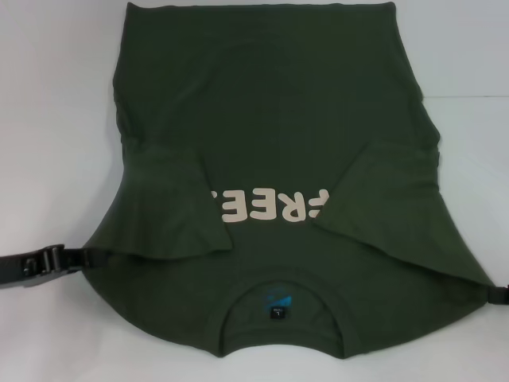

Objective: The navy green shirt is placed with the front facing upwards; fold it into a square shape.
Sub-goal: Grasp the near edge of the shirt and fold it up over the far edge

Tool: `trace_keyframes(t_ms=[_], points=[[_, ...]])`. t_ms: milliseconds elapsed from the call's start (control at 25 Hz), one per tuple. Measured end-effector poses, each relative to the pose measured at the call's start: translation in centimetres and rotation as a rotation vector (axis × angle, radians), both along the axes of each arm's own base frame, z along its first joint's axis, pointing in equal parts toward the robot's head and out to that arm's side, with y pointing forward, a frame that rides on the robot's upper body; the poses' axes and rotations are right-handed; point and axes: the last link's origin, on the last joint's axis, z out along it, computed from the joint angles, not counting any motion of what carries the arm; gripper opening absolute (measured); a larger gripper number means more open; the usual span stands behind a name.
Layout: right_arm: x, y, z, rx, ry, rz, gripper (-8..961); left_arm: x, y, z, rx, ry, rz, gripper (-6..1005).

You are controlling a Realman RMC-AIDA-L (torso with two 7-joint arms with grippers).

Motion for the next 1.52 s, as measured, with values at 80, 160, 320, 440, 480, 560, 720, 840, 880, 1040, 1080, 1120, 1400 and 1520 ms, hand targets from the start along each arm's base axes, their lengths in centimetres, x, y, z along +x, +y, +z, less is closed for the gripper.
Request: trace_keyframes(t_ms=[80,160,320,440,480,560,720,840,880,1040,1080,1120,1400,1520], points=[[0.2,-0.6,-0.1,0.009,0.015,0.007,24,-0.3,-0.4,0.1,0.001,0.001,0.013,29],[0.4,-1.3,-0.1,0.02,0.036,0.016,24,-0.8,-1.1,0.3,0.003,-0.003,0.029,29],[0.8,-2.8,0.1,0.043,0.07,0.038,24,-1.0,-2.3,0.5,-0.003,-0.035,0.038,28],[1.1,-3.9,0.0,0.044,0.081,0.047,24,-1.1,-3.3,0.6,-0.019,-0.067,0.036,28],[1.3,-4.2,0.0,0.043,0.083,0.049,24,-1.1,-3.6,0.6,-0.024,-0.074,0.036,28],[1.6,-5.0,-0.1,0.042,0.085,0.051,24,-1.3,-4.2,0.5,-0.033,-0.087,0.041,28],[2.2,-6.5,0.0,0.048,0.085,0.053,24,-1.5,-5.7,0.2,-0.047,-0.117,0.047,28],[2.5,-7.5,0.1,0.055,0.09,0.065,24,-1.6,-6.8,-0.2,-0.055,-0.14,0.05,28],[2.6,-7.8,0.2,0.056,0.093,0.068,24,-1.7,-7.1,-0.3,-0.054,-0.147,0.053,28],[2.9,-9.0,0.3,0.062,0.105,0.069,23,-2.0,-8.2,-0.5,-0.047,-0.167,0.068,28],[2.9,-9.3,0.4,0.064,0.108,0.068,23,-2.1,-8.4,-0.5,-0.045,-0.171,0.071,29],[3.0,-9.5,0.4,0.066,0.111,0.065,22,-2.2,-8.7,-0.5,-0.044,-0.175,0.075,29],[3.2,-10.7,0.3,0.065,0.13,0.057,21,-2.6,-10.1,-0.6,-0.046,-0.193,0.09,28],[3.2,-10.7,0.3,0.078,0.135,0.053,22,-2.5,-10.2,-0.6,-0.043,-0.2,0.092,28]])
